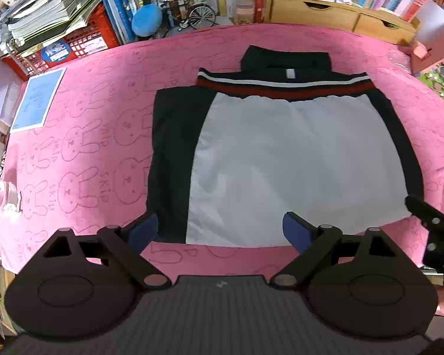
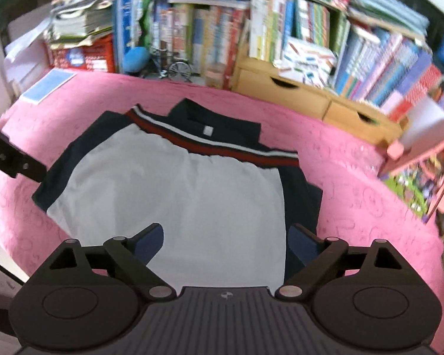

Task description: Fold clothes

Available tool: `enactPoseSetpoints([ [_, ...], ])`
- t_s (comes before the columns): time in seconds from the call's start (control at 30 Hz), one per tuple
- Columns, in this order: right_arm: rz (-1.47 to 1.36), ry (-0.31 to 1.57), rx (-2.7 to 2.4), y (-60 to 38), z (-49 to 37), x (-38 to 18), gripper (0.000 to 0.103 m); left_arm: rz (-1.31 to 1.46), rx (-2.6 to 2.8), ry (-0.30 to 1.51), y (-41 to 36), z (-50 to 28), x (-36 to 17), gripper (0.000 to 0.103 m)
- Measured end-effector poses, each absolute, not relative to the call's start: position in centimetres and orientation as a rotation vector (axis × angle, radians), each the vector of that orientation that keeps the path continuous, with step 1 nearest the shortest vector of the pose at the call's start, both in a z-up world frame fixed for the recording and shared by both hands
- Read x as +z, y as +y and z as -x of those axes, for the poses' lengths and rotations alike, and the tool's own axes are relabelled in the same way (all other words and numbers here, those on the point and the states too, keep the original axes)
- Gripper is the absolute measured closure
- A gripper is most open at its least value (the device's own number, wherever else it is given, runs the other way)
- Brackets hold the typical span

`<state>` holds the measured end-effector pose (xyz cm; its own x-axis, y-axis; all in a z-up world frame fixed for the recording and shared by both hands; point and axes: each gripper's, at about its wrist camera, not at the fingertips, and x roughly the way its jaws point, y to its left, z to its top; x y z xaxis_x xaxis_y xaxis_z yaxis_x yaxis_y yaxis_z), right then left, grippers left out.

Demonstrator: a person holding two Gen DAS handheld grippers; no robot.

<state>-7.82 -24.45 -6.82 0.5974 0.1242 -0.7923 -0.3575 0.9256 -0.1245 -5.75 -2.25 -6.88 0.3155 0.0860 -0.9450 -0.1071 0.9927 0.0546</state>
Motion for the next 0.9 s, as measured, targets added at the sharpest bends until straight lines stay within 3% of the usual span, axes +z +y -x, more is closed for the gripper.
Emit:
enactPoseSetpoints([
  [0.9,0.302,0.945,0.234,-19.6,12.3,-5.7,0.008,0.015,-0.012,1.268,-2.0,9.4,-7.7,0.009],
])
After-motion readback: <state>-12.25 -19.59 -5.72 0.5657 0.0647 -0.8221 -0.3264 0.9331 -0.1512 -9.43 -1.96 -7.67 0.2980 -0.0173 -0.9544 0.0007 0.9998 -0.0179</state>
